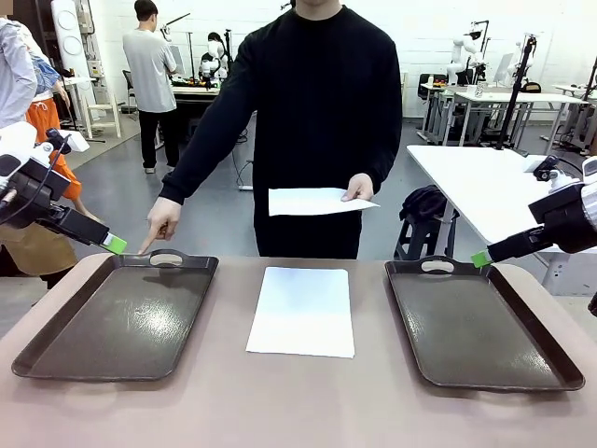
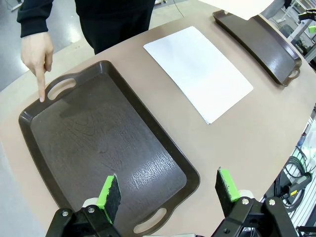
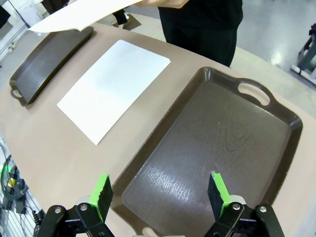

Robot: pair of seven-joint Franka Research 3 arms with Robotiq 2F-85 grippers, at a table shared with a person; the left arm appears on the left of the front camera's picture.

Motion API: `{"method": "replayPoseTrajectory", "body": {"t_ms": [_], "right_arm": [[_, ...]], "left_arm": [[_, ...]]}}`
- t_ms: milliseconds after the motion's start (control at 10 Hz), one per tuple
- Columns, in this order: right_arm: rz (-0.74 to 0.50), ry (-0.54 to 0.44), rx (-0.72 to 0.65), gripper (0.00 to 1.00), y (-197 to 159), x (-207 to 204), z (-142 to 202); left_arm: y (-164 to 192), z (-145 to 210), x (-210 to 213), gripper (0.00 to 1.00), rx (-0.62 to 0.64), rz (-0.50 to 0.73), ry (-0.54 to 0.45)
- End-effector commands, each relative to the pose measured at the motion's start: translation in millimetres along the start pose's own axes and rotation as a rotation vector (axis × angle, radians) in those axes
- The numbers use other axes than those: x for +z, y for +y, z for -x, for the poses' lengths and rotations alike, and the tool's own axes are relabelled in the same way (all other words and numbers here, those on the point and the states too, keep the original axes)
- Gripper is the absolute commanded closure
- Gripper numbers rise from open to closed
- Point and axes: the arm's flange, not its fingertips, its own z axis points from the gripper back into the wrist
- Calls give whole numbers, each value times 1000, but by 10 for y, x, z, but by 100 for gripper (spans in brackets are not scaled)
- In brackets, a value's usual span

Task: Sort the A4 documents.
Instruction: Receive the A4 Paper.

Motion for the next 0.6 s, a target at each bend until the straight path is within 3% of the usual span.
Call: {"method": "replayPoseTrajectory", "body": {"t_ms": [0, 300, 500], "right_arm": [[-14, -6, -1, 0, -22, -42, 9], [-14, -6, -1, 0, -22, -42, 9], [-14, -6, -1, 0, -22, -42, 9]], "left_arm": [[0, 0, 0, 0, 0, 0, 0], [72, -19, -154, 0, 26, 68, 46], [316, -180, -552, 0, 235, 228, -36]]}}
